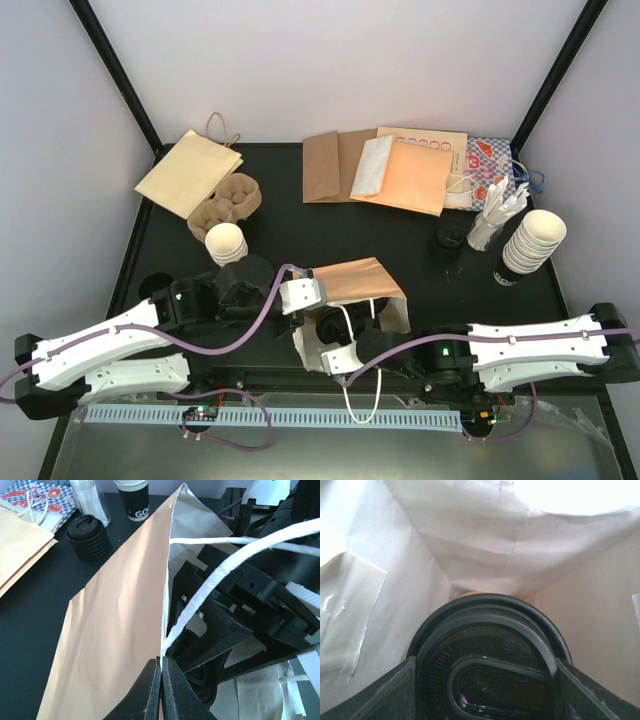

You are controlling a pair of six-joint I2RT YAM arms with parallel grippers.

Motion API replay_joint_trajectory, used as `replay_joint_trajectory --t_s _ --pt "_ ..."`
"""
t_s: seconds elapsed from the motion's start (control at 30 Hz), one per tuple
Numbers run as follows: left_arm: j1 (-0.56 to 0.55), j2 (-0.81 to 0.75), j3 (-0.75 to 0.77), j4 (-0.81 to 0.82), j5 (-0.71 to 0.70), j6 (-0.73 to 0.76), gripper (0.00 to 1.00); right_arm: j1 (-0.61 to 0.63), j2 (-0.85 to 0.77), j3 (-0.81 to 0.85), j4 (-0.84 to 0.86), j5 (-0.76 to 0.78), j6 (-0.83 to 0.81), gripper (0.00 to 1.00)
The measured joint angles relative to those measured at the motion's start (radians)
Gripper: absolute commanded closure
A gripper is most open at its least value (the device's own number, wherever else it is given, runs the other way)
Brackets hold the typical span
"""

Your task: Pack the takeout coffee

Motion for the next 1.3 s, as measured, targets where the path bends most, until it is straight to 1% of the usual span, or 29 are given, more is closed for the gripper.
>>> replay_joint_trajectory --t_s 0.17,0.4,0.97,1.3 --pt "0.0 -0.025 -0.017 0.004 0.009 -0.005 0.98 0.0 0.006 -0.032 0.058 0.0 -0.036 0.51" --pt "-0.002 -0.032 -0.021 0.003 0.029 -0.011 0.97 0.0 0.063 -0.041 0.093 -0.001 -0.052 0.52" --pt "-0.002 -0.071 -0.037 -0.002 0.042 -0.032 0.97 0.0 0.119 -0.041 0.098 0.02 -0.058 0.52" --pt "-0.006 -0.071 -0.037 -0.007 0.048 -0.033 0.97 -0.029 0.121 -0.034 0.091 0.007 -0.04 0.52"
